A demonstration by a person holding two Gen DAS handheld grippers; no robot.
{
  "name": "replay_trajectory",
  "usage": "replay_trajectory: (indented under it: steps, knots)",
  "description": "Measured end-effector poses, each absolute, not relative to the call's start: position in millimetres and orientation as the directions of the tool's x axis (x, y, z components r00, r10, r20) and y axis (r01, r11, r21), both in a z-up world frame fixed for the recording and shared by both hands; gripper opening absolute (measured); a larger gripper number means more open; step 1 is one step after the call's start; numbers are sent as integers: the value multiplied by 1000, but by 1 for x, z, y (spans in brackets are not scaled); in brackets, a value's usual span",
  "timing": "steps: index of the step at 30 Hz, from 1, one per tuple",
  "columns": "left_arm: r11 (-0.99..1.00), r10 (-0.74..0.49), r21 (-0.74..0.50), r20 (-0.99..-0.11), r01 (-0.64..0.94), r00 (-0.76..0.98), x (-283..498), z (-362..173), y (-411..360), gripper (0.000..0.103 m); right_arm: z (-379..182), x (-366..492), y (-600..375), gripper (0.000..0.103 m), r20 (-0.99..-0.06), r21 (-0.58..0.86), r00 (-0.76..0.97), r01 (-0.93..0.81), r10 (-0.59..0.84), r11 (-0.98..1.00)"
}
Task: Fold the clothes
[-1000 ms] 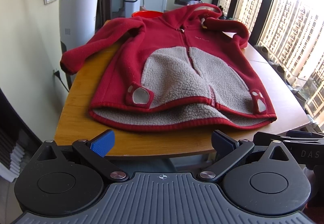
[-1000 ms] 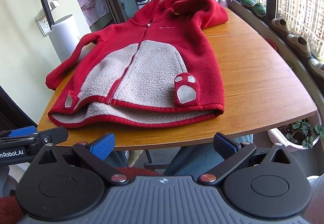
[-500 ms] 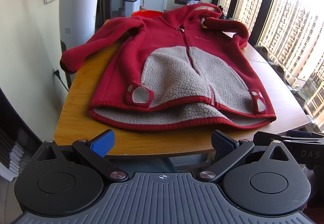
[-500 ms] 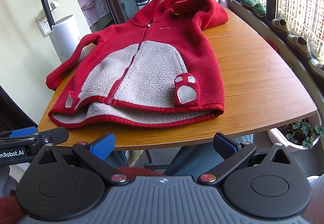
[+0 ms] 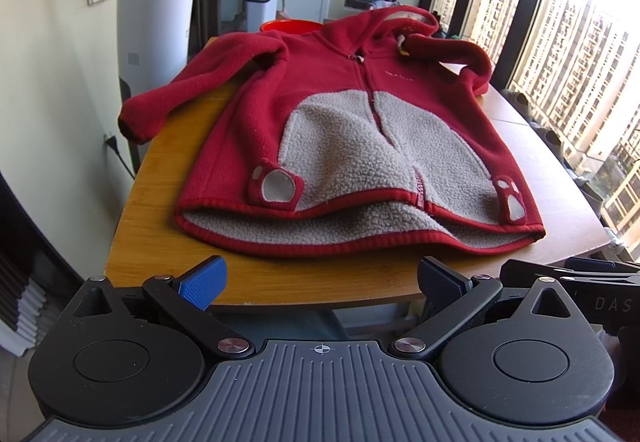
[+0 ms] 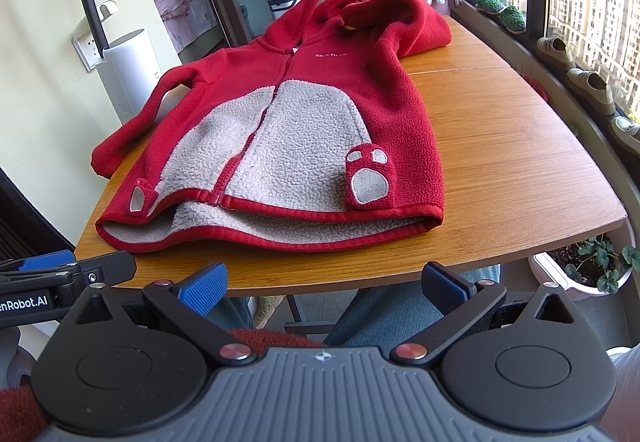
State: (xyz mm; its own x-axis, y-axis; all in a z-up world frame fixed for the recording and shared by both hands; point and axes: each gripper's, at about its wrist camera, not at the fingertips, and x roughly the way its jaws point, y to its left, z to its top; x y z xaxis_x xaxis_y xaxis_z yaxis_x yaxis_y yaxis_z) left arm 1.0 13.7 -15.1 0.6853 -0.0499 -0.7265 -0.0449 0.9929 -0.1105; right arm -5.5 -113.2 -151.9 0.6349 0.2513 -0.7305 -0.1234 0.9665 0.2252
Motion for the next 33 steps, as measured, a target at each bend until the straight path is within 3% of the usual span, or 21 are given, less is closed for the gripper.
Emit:
replay_trajectory:
  steps: [33]
  knots:
    - [994, -50, -101, -736, -37, 675, 3, -16, 13, 103, -151, -6, -112, 103, -732, 216, 633, -133, 250, 967]
